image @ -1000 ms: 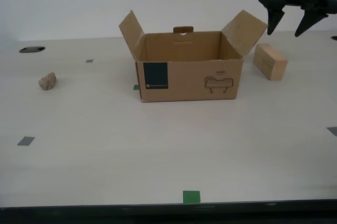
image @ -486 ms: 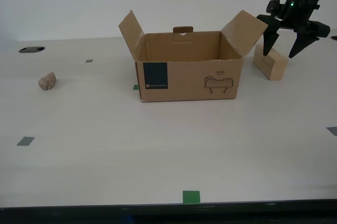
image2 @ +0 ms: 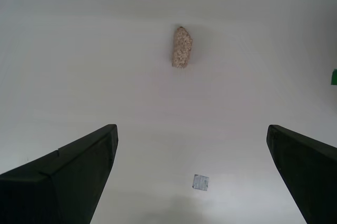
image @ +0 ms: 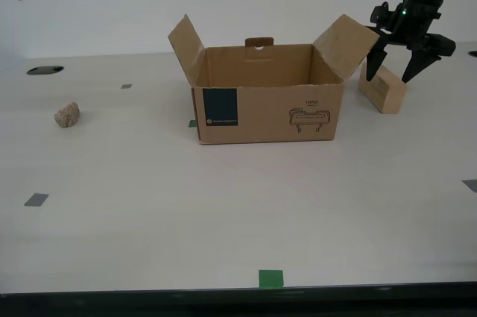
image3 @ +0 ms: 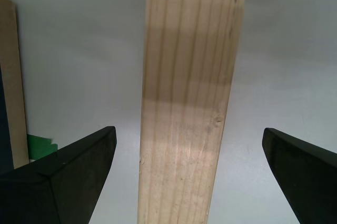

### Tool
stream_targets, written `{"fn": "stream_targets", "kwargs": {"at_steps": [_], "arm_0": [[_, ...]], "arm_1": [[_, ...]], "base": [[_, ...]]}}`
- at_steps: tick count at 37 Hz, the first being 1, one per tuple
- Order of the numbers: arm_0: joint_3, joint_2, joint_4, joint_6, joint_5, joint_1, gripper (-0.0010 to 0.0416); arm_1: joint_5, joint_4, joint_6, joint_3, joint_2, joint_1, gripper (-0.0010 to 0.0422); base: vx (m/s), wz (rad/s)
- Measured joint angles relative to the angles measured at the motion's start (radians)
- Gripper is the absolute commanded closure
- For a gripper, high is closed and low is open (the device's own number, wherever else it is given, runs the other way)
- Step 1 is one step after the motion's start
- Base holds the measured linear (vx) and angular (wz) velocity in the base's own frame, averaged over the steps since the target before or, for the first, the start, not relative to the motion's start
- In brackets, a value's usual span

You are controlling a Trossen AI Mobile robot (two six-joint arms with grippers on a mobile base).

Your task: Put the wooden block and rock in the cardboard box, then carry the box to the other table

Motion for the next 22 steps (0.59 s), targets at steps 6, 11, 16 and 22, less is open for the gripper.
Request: {"fn": "stream_targets", "kwargs": {"at_steps": [6,11,16,22], "arm_0": [[0.0,0.0,-0.005,0.0,0.0,-0.002,0.0019],[0.0,0.0,-0.005,0.0,0.0,-0.004,0.0019],[0.0,0.0,-0.008,0.0,0.0,-0.003,0.0019],[0.0,-0.001,-0.015,0.0,0.0,-0.004,0.0019]], "arm_1": [[0.0,0.07,0.048,0.0,0.114,0.002,0.0025],[-0.001,0.137,0.069,0.0,0.196,0.012,0.0025],[-0.001,0.187,0.071,0.0,0.282,0.038,0.0025],[-0.001,0.217,0.085,0.016,0.386,0.088,0.0025]], "base": [[0.0,0.0],[0.0,0.0],[0.0,0.0],[0.0,0.0]]}}
